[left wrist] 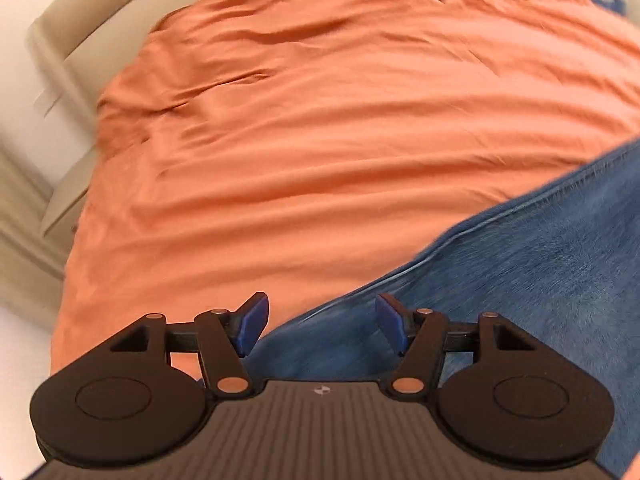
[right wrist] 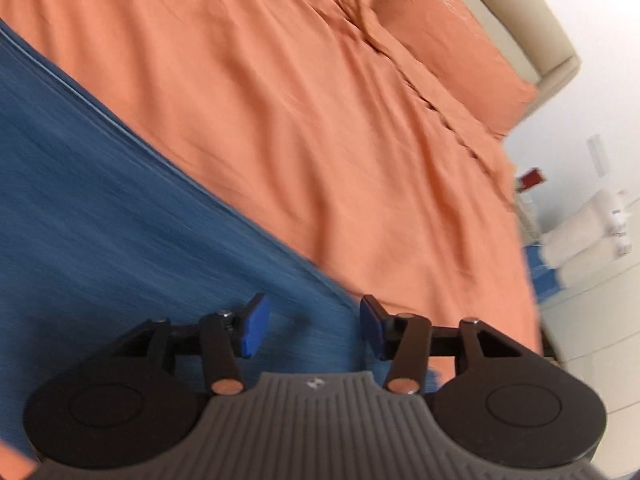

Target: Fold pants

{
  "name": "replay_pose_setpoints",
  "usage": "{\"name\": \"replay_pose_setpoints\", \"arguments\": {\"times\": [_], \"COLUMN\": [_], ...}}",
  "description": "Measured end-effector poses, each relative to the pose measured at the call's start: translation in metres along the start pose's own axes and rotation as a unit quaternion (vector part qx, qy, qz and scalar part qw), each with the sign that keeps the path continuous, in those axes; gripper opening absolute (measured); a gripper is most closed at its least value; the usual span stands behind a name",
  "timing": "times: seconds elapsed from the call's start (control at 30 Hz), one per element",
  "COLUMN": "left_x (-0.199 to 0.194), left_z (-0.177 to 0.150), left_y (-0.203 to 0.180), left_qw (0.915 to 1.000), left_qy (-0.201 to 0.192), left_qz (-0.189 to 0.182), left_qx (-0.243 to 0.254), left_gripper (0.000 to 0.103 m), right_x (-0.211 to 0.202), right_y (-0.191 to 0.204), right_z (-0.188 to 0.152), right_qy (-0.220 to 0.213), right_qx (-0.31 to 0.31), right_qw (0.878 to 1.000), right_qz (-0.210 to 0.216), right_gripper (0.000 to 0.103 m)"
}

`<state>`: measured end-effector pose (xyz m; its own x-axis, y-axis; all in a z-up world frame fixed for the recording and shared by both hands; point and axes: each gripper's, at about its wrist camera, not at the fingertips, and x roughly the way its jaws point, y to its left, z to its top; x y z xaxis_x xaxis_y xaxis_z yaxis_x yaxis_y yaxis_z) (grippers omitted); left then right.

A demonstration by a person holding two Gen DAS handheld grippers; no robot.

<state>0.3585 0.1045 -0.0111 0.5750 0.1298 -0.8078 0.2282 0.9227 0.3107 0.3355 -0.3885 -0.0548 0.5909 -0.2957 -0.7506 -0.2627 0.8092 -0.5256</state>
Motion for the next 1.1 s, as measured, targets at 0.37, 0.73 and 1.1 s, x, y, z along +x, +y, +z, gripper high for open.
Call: {"name": "replay_pose_setpoints", "arguments": {"times": [0.37, 0.73, 1.1], "left_x": [-0.011, 0.085, 0.028], "left_z": [-0.075, -0.118, -0.117], "left_y": [0.114, 0.16, 0.118], "left_qw": [0.982, 0.9269, 0.9708], "left_qy": [0.011, 0.024, -0.09], "left_qz": [-0.031, -0.183, -0.072], "left_qx": [-0.186, -0.327, -0.21], "left_gripper": [0.075, 0.072, 0.024], "right_x": [-0.068, -0.045, -0.037], "right_y": [0.141, 0.204, 0.199], "right_z": [0.05, 0.078, 0.079], "right_qy": [-0.06, -0.028, -0.013], "right_qx": [0.0, -0.015, -0.007], "right_qw": [0.987, 0.987, 0.988], "right_qz": [0.151, 0.157, 0.156], "right_gripper": [0.047, 0.051, 0.058]}}
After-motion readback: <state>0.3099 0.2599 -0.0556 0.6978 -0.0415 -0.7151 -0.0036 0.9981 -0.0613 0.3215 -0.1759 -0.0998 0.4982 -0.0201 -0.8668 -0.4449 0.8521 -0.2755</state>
